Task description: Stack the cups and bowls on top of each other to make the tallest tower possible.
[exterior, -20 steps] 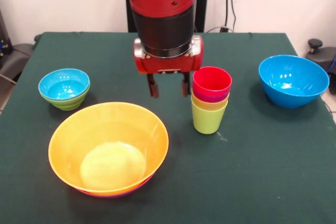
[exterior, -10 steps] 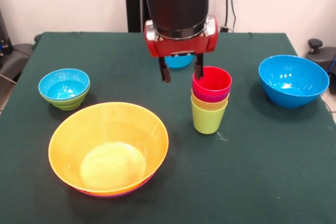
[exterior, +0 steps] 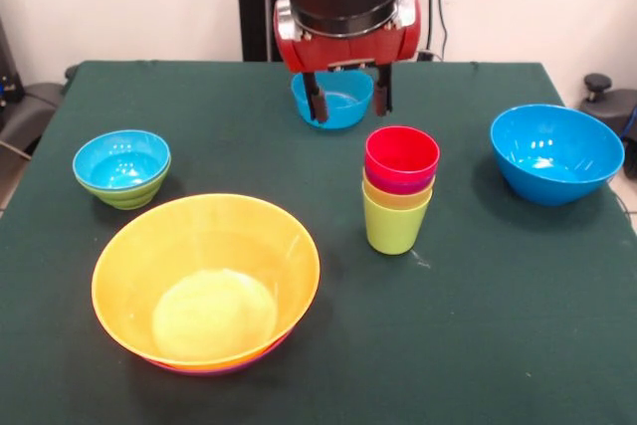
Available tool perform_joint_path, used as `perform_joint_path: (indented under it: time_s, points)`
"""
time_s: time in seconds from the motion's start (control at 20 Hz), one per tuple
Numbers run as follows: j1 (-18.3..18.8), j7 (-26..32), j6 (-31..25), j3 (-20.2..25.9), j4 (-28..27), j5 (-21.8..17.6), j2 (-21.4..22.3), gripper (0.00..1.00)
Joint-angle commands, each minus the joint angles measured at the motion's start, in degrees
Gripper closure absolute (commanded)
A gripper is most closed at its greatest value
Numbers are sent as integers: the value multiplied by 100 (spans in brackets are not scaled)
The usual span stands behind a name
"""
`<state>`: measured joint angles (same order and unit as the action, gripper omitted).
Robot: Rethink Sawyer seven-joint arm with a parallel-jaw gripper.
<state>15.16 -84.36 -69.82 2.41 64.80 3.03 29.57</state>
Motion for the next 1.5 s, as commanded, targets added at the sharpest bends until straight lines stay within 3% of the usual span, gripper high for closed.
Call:
perform_joint_path:
  time_s: [0.05,0.3,0.45,0.55,0.6,1.5]
  points:
    - [-7,403,-901,448,-401,-411,37,0]
    - [-33,308,-1083,381,-544,-460,26,0]
    - [-147,278,-1098,162,-536,-723,48,0]
    - [-119,55,-370,180,-135,-553,144,0]
    - [-119,-15,-308,174,-71,-530,139,0]
    - [-114,95,-202,252,322,-496,324,0]
